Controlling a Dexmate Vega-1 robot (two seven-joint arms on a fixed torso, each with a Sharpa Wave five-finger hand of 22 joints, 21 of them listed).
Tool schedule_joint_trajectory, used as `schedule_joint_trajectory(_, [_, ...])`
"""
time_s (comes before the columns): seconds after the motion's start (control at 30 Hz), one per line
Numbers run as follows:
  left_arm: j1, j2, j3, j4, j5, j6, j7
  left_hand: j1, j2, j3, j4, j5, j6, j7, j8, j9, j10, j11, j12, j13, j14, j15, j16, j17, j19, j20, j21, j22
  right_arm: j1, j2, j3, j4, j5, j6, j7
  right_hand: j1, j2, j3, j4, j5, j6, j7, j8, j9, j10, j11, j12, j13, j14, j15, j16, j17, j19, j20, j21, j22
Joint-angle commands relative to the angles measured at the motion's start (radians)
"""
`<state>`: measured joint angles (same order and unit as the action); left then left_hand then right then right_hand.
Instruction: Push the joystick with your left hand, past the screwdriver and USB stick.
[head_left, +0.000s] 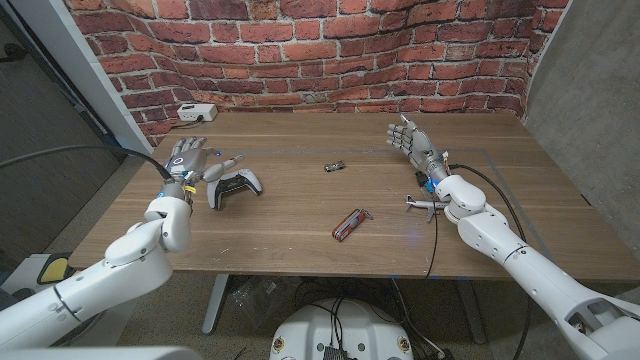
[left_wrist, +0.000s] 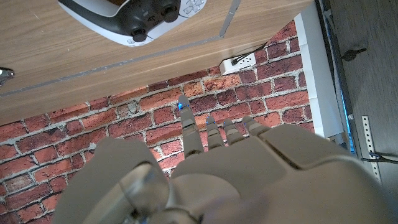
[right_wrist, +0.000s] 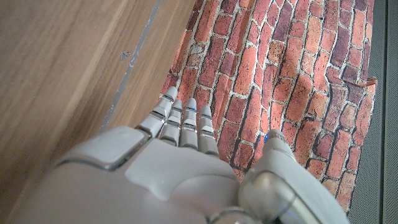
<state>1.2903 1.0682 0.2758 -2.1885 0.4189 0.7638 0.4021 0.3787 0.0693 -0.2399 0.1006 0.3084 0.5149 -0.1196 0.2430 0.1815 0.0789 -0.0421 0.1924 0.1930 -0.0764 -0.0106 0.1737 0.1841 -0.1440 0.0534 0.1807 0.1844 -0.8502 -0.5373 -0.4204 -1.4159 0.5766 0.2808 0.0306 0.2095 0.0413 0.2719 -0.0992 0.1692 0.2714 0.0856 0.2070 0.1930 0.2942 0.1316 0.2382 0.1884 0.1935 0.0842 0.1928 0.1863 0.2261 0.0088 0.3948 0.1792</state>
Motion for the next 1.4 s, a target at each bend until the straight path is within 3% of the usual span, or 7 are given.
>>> schedule_joint_trajectory(0.03, [-0.078,0.055,0.091,-0.031,0.034,0.151,-0.102,0.000,-0.001,-0.013,0.003,0.008,0.039,-0.003,0.002,0.001,-0.012,-0.003,0.000,0.002,-0.019,0.000,0.002,0.003,-0.014,-0.003,0.002,0.003,-0.008,-0.005,0.003,-0.007,0.004,-0.007,0.002,0.001,0.007,0.005,-0.005,0.007,0.004,-0.002,-0.002,0.003,0.009,0.001,-0.004,0.003,0.006,0.002,0.000,0.001,0.009,0.000,-0.003,0.002])
schedule_joint_trajectory(0.5, [-0.205,0.088,0.265,-0.036,0.149,0.263,-0.187,-0.005,-0.001,-0.021,0.007,0.010,0.061,-0.001,0.001,0.001,-0.026,-0.009,0.001,0.002,-0.042,-0.001,0.002,0.003,-0.016,0.006,0.010,0.004,-0.018,-0.025,0.007,-0.032,0.005,-0.024,0.000,0.000,0.010,0.005,-0.004,0.007,0.006,-0.004,-0.002,0.003,0.008,0.000,-0.005,0.003,0.005,0.001,-0.001,0.002,0.009,-0.001,-0.008,0.002])
schedule_joint_trajectory(0.77, [-0.204,0.096,0.257,-0.037,0.124,0.245,-0.190,-0.007,-0.001,-0.024,0.009,0.010,0.059,-0.003,-0.003,0.001,-0.031,-0.013,0.002,0.002,-0.046,-0.001,0.003,0.003,-0.017,0.007,0.012,0.004,-0.019,-0.023,0.007,-0.034,0.007,-0.024,0.000,-0.001,0.012,0.006,-0.004,0.007,0.006,-0.004,-0.002,0.003,0.010,0.000,-0.005,0.003,0.005,0.002,-0.001,0.002,0.009,-0.001,-0.010,0.002])
schedule_joint_trajectory(1.4, [-0.236,0.064,0.298,0.002,0.120,0.191,-0.204,-0.011,0.002,-0.032,0.013,0.013,0.040,-0.020,-0.020,0.001,-0.043,-0.012,0.004,0.002,-0.052,-0.002,0.007,0.004,-0.018,0.007,0.018,0.005,-0.029,-0.028,0.012,-0.048,0.013,-0.033,-0.007,-0.002,0.014,0.006,-0.004,0.007,0.008,-0.004,-0.002,0.003,0.009,0.000,-0.007,0.003,0.006,0.002,-0.001,0.002,0.012,0.000,-0.014,0.003])
